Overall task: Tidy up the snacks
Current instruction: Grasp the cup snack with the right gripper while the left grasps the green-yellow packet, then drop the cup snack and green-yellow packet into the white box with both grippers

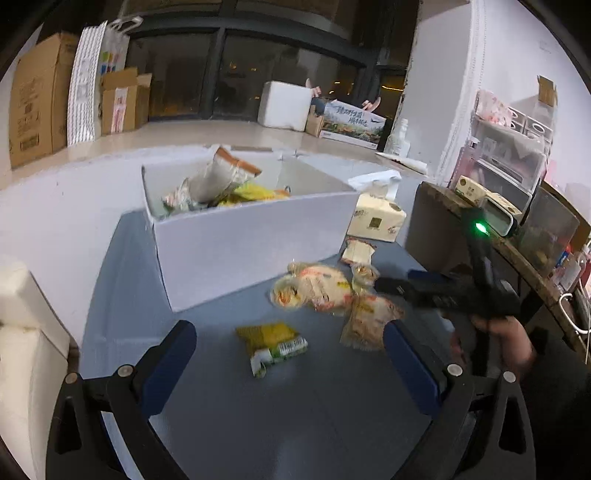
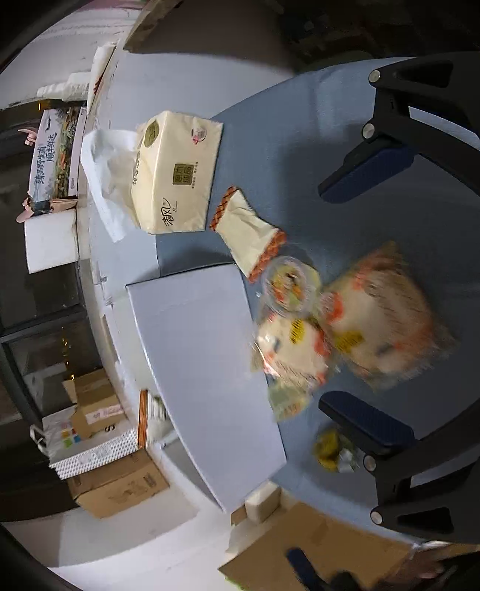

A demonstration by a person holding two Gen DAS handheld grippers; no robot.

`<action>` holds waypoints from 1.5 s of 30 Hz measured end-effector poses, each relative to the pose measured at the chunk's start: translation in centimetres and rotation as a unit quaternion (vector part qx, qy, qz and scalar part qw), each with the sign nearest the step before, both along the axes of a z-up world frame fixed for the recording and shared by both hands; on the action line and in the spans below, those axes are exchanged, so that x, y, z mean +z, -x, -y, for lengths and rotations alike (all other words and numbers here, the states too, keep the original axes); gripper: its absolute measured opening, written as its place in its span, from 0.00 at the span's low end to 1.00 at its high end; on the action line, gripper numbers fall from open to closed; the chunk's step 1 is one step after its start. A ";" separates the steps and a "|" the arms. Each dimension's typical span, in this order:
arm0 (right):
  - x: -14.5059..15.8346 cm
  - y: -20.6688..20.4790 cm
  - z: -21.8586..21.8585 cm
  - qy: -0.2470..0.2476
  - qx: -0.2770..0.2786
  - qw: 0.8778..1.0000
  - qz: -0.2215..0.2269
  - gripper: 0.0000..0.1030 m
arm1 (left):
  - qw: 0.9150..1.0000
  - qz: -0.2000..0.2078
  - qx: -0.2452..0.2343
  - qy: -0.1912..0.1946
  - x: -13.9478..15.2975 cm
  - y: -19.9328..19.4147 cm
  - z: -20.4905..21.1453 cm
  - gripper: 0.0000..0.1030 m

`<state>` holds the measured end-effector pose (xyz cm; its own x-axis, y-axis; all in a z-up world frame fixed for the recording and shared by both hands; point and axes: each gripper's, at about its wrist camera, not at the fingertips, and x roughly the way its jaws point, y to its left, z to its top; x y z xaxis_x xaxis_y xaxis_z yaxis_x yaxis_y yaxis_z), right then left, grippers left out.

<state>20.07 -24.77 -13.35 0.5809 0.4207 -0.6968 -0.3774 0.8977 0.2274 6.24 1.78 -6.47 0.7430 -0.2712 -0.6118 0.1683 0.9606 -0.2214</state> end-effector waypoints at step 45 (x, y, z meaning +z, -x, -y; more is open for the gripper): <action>4.0 6.9 1.3 -0.032 0.016 0.999 0.036 0.49 | 0.998 -0.056 0.018 0.002 -3.7 -5.4 1.1 0.57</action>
<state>13.19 -26.02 -9.33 0.6143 0.4813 -0.6253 -0.4225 0.8699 0.2545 11.65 0.69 -10.13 0.6788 -0.2486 -0.6910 0.1075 0.9645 -0.2414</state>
